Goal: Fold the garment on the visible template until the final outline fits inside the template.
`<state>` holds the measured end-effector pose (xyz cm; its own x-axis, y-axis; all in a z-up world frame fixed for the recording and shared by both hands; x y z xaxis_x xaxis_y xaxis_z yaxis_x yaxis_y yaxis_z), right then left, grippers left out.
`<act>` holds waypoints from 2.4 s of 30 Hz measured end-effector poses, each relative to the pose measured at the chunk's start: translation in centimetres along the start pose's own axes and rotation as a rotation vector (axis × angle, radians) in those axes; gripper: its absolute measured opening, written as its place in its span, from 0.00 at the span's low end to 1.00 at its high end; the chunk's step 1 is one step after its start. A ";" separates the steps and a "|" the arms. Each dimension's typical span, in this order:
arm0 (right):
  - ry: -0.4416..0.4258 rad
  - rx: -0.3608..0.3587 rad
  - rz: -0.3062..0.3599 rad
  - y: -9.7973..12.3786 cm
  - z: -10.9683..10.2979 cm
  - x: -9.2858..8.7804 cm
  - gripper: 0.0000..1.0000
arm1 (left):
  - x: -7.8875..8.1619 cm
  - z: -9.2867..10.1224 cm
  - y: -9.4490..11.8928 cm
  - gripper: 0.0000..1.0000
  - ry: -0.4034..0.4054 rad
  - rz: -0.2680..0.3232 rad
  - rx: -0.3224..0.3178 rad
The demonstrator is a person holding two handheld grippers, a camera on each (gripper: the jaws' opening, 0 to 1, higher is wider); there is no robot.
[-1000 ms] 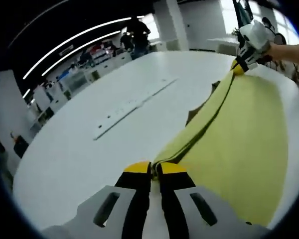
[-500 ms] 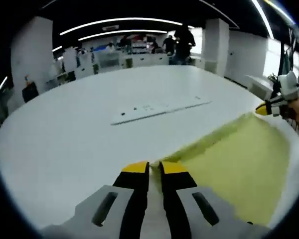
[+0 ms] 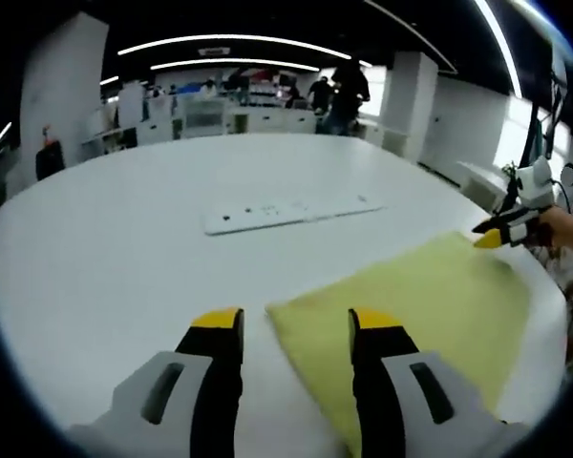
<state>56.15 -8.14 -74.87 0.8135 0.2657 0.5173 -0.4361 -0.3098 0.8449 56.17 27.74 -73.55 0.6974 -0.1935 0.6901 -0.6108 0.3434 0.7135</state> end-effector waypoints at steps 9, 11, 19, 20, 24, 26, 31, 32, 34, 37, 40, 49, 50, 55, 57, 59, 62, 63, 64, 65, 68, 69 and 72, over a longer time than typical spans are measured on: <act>0.043 0.097 -0.006 2.3 -2.0 -1.1 0.68 | -0.8 2.2 2.8 0.64 -0.042 0.017 -0.112; 0.055 0.113 -0.008 2.7 -2.4 -1.4 0.69 | -1.1 2.7 3.5 0.65 -0.049 0.020 -0.133; 0.081 0.171 -0.011 4.8 -3.5 -3.4 0.73 | -2.5 4.1 5.5 0.70 -0.102 0.012 -0.177; 0.088 0.174 -0.019 5.0 -3.6 -3.8 0.73 | -2.9 4.3 5.7 0.70 -0.107 0.009 -0.187; 0.090 0.193 -0.024 5.7 -3.9 -5.1 0.75 | -3.8 5.0 6.6 0.70 -0.118 0.002 -0.195; 0.090 0.203 -0.034 5.9 -4.1 -5.7 0.75 | -4.4 5.4 7.0 0.69 -0.121 -0.005 -0.205; 0.105 0.208 -0.048 6.5 -4.1 -7.5 0.69 | -5.9 5.9 7.7 0.66 -0.136 -0.024 -0.214; 0.111 0.208 -0.047 6.5 -4.0 -7.7 0.67 | -6.2 6.0 7.8 0.64 -0.136 -0.028 -0.217; 0.119 0.206 -0.055 6.5 -3.7 -8.2 0.64 | -6.8 6.1 8.0 0.61 -0.137 -0.038 -0.221; 0.113 0.209 -0.054 6.7 -3.5 -9.0 0.61 | -7.6 6.3 8.2 0.57 -0.144 -0.052 -0.229; 0.112 0.215 -0.055 7.0 -3.5 -9.8 0.54 | -8.4 6.4 8.3 0.51 -0.130 -0.062 -0.238; 0.055 0.224 -0.067 7.3 -3.3 -11.8 0.32 | -10.5 6.2 8.0 0.31 0.005 -0.088 -0.261; 0.053 0.224 -0.068 7.3 -3.3 -11.9 0.30 | -10.6 6.2 8.0 0.31 0.004 -0.089 -0.262; 0.040 0.218 -0.069 7.2 -3.2 -12.7 0.22 | -11.5 6.2 7.9 0.26 0.014 -0.114 -0.254; 0.034 0.222 -0.068 7.2 -3.2 -12.8 0.15 | -11.9 6.2 7.8 0.22 0.015 -0.126 -0.253; 0.025 0.222 -0.067 7.1 -3.1 -13.0 0.13 | -12.2 6.2 7.8 0.18 0.018 -0.135 -0.251; 0.005 0.226 -0.062 7.0 -3.1 -13.1 0.11 | -12.4 6.1 7.8 0.14 0.034 -0.143 -0.253; -0.003 0.224 -0.061 6.9 -3.0 -13.2 0.09 | -12.5 6.1 7.8 0.13 0.039 -0.142 -0.253; -0.006 0.222 -0.060 6.9 -3.0 -13.2 0.07 | -12.5 6.0 7.8 0.11 0.049 -0.143 -0.254; -0.009 0.219 -0.060 6.8 -3.0 -13.3 0.05 | -12.5 6.0 7.8 0.10 0.053 -0.144 -0.253; -0.023 0.216 -0.064 6.8 -2.9 -13.5 0.01 | -12.6 5.9 7.9 0.02 0.062 -0.142 -0.254; -0.026 0.217 -0.064 6.7 -2.8 -13.6 0.00 | -12.7 5.9 7.9 0.02 0.067 -0.144 -0.254; -0.035 0.213 -0.065 6.7 -2.7 -13.7 0.00 | -12.9 5.9 7.9 0.02 0.075 -0.153 -0.253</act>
<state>41.04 -11.44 -75.95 0.8516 0.2607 0.4547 -0.2941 -0.4803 0.8263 40.15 27.51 -76.13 0.8055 -0.1954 0.5595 -0.3903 0.5356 0.7489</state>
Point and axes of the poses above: the point that each gripper's makers call its tool centre point, and the gripper's own axes: y roughly backward along the fingers, z roughly to its right, x roughly out of its top, the point moved 4 cm from there along y, roughly backward along the fingers, and after that the axes turned 13 degrees about -z, right-handed, at the moved point
